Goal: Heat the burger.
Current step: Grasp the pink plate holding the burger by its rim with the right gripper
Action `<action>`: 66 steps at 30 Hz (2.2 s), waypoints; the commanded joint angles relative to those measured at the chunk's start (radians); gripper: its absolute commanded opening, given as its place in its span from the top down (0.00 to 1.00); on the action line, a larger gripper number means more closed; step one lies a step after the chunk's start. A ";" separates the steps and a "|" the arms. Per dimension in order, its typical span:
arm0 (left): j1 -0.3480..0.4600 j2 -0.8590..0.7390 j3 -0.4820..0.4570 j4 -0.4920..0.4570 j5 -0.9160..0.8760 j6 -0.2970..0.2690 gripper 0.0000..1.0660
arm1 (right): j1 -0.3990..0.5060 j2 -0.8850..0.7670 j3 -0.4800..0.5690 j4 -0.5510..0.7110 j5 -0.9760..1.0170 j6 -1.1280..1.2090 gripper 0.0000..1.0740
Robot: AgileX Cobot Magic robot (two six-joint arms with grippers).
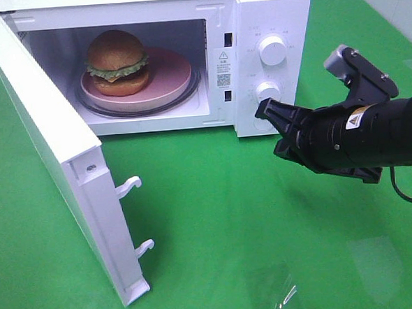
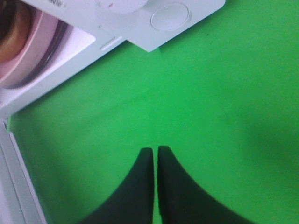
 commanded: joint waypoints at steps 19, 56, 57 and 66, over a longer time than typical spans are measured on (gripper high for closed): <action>0.000 -0.018 0.002 -0.007 -0.008 0.002 0.06 | -0.001 -0.014 -0.322 -0.273 0.509 -0.871 0.93; 0.000 -0.018 0.002 -0.007 -0.008 0.002 0.06 | 0.002 -0.012 -0.406 -0.641 0.399 -1.631 0.09; 0.000 -0.018 0.002 -0.007 -0.008 0.002 0.06 | 0.002 -0.006 -0.406 -0.641 0.398 -1.633 0.06; 0.000 -0.018 0.002 -0.007 -0.008 0.002 0.06 | 0.080 0.099 -0.465 -0.676 0.382 -1.613 0.08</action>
